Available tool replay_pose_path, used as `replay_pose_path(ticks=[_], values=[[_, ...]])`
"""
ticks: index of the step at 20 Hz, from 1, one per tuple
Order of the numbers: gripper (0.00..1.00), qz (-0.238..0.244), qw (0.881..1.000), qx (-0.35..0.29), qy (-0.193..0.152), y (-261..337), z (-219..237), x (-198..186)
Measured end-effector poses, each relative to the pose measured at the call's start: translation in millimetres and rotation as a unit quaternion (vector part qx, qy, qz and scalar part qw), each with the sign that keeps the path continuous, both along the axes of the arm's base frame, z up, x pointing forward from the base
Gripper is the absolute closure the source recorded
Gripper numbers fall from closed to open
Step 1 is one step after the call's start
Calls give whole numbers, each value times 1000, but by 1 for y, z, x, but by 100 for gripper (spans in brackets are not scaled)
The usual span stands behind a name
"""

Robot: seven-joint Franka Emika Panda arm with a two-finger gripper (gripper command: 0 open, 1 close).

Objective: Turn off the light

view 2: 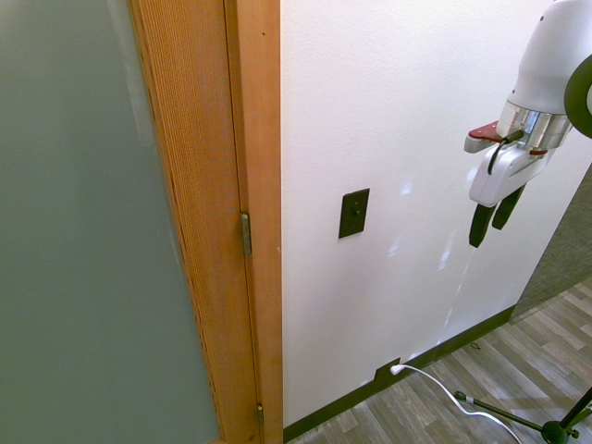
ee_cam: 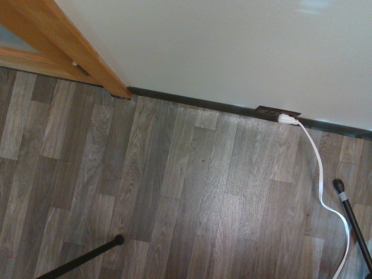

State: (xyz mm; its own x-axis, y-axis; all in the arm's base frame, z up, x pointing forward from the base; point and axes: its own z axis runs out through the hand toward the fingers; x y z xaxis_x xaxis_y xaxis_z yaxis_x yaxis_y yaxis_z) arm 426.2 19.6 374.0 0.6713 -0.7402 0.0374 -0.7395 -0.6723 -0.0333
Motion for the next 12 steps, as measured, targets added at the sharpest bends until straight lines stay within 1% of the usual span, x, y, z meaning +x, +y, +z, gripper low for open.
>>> replay_pose_path(ticks=[2, 3, 4, 6, 8, 12], values=[[0, 2, 1000, 0, 1, 0, -1, 0], [0, 1, 1000, 0, -5, 0, -1, 1], [0, 1, 1000, 1, -14, 0, -1, 4], [0, -1, 999, 4, -46, 0, -6, 15], [0, -9, 997, 9, -77, 2, -17, 36], [0, -21, 989, 25, -141, 14, -53, 104]])
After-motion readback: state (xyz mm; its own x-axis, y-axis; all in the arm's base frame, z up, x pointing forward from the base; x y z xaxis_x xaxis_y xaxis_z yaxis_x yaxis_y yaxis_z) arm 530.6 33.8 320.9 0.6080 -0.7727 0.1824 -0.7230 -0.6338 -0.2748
